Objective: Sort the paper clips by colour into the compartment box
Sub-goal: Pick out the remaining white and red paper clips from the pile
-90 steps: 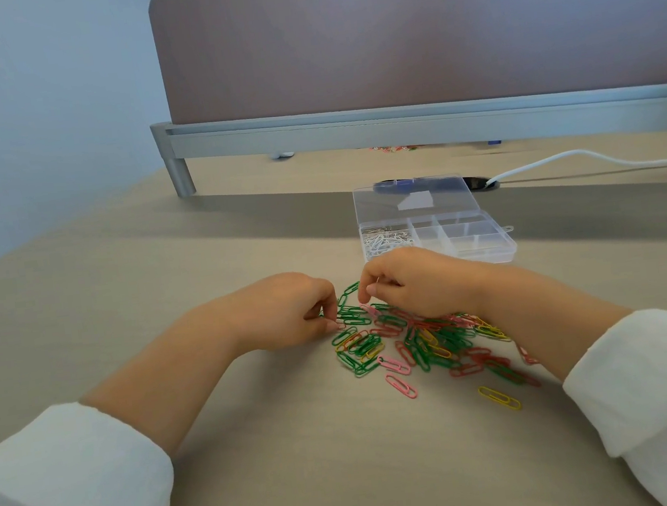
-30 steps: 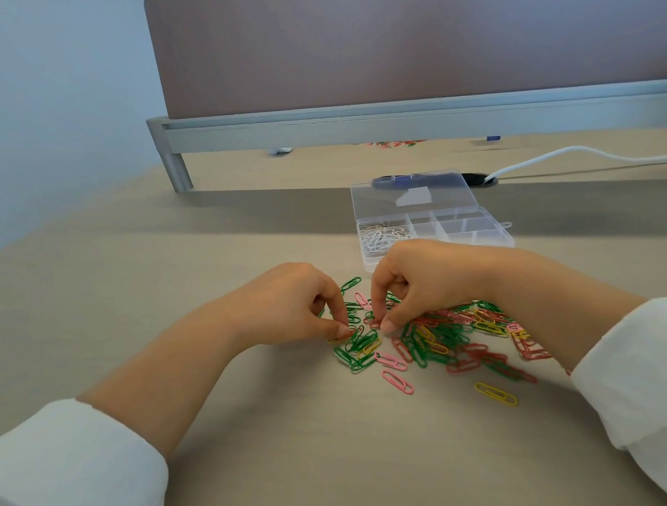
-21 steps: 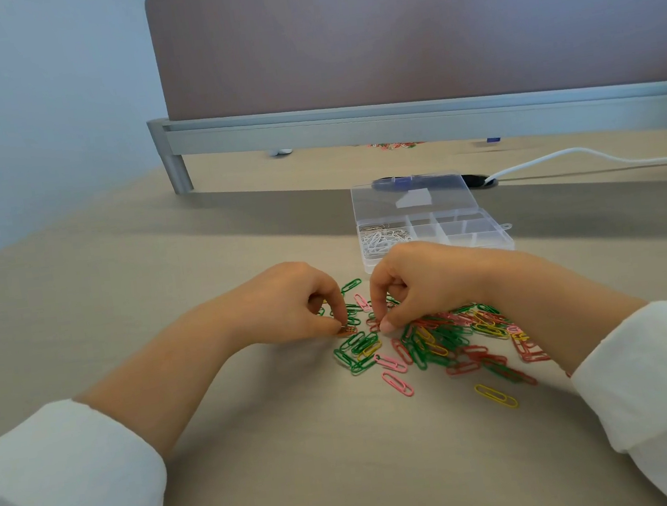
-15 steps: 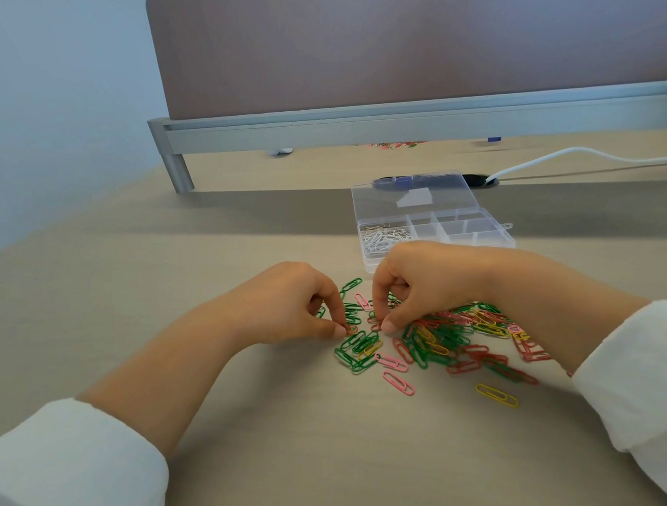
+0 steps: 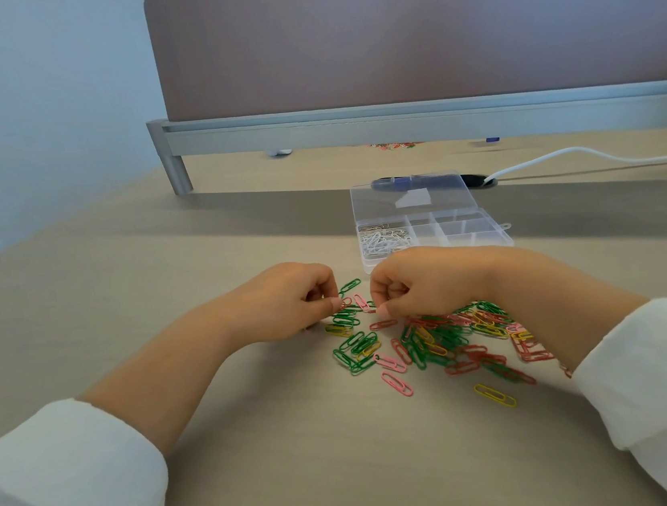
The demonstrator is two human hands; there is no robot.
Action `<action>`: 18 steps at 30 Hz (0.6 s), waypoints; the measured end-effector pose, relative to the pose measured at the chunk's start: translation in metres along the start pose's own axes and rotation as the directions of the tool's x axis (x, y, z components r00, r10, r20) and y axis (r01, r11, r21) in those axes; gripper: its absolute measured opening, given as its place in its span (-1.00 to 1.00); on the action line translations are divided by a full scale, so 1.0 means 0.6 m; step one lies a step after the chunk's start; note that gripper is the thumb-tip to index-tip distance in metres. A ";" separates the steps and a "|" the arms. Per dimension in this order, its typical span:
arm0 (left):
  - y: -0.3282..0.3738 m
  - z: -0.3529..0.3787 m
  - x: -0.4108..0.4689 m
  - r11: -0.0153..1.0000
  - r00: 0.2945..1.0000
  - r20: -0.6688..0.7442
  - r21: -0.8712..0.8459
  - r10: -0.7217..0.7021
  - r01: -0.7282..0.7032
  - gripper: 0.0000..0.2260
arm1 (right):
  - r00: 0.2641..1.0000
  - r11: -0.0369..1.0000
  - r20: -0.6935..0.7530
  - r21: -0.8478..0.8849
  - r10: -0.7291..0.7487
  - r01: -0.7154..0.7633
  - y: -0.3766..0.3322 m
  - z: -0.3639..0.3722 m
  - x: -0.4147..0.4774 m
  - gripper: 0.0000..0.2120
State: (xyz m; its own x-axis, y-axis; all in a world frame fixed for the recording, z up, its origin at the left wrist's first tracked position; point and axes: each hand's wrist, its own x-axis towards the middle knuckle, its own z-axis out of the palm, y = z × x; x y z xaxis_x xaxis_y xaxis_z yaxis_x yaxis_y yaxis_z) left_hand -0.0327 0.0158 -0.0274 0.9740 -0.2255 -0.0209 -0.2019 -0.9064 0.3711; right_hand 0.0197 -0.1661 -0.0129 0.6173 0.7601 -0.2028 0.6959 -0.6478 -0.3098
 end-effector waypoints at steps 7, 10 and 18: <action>0.000 0.002 0.004 1.000 1.000 -0.007 0.005 -0.025 0.025 -0.77 | 1.000 1.000 -0.019 0.021 0.020 -0.020 -0.001 -0.001 0.002 -0.87; -0.004 0.004 0.002 1.000 1.000 -0.014 -0.017 -0.002 0.002 -0.79 | 0.999 0.996 -0.025 0.089 0.026 -0.024 0.000 0.000 0.000 -0.87; -0.008 0.007 0.005 0.991 0.999 -0.038 -0.136 0.002 -0.007 -0.82 | 0.999 0.985 -0.031 0.172 0.021 -0.015 0.002 -0.003 0.004 -0.69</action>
State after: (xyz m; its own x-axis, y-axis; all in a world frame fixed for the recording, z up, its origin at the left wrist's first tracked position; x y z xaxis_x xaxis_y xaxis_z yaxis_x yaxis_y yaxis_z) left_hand -0.0291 0.0179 -0.0332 0.9767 -0.2140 0.0151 -0.1933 -0.8477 0.4940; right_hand 0.0226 -0.1650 -0.0123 0.6429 0.7444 -0.1803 0.6130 -0.6412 -0.4616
